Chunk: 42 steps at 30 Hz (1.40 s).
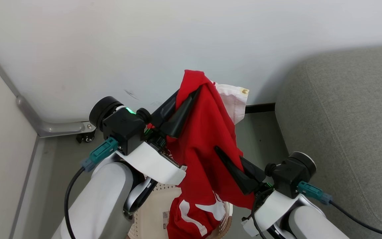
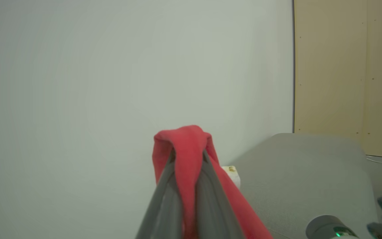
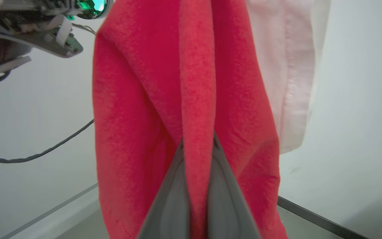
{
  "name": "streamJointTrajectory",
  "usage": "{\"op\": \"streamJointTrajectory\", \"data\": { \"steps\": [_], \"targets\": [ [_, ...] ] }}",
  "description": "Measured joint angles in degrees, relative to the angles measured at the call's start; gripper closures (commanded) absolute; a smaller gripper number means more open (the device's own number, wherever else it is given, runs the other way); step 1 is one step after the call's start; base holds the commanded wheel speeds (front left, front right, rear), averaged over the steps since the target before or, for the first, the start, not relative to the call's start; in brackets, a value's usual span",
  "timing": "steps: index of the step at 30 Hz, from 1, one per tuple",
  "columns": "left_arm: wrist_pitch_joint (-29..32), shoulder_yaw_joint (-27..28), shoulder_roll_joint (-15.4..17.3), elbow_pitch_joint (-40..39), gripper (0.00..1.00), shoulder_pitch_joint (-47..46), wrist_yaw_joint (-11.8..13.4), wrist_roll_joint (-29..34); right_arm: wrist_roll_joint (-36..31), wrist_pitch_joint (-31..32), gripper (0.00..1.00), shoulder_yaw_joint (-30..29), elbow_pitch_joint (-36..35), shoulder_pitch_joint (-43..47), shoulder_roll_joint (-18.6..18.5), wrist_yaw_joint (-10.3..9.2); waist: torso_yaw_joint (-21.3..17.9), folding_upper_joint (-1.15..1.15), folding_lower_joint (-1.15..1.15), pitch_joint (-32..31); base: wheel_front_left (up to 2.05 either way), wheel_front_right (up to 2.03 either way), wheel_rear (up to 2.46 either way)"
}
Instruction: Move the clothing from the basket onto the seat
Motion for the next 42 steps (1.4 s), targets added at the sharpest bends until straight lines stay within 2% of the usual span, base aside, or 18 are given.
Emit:
{"op": "streamJointTrajectory", "data": {
  "steps": [1,2,3,4,18,25,42],
  "targets": [
    [0.1,0.1,0.0,0.1,0.99,0.1,0.0,0.0,0.0,0.0,1.00,0.0,0.0,0.0,0.0,0.00,0.0,0.00,0.00,0.1,0.00,0.00,0.00],
    [0.5,0.2,0.0,0.2,0.78,0.2,0.0,0.0,0.0,0.0,1.00,0.0,0.0,0.0,0.0,0.00,0.0,0.00,0.00,0.1,0.00,0.00,0.00],
    [0.9,0.3,0.1,0.4,0.45,0.3,0.0,0.0,0.0,0.0,1.00,0.0,0.0,0.0,0.0,0.00,0.0,0.00,0.00,0.2,0.00,0.00,0.00],
    [1.2,0.3,0.1,0.5,0.00,0.6,0.0,-0.4,0.2,0.0,1.00,0.0,-0.1,0.0,0.0,0.00,-0.1,0.00,0.00,0.2,0.00,0.00,0.00],
    [5.9,0.8,1.5,2.4,0.00,2.1,0.4,-1.5,0.4,0.0,1.00,-3.1,-1.3,-0.1,0.0,0.00,-0.5,0.00,0.00,0.8,0.00,0.00,0.00],
    [8.0,1.4,2.5,2.1,0.00,2.1,0.5,-2.0,-1.0,0.0,1.00,-11.1,-3.5,-0.1,1.3,0.00,-1.3,0.00,0.00,1.4,0.00,0.00,0.00],
    [10.5,-1.1,2.4,1.6,0.00,1.9,0.5,-3.5,-4.9,0.0,1.00,-23.0,-8.5,2.3,3.1,0.00,-4.6,0.00,0.00,3.0,0.00,0.00,0.00]
  ]
}}
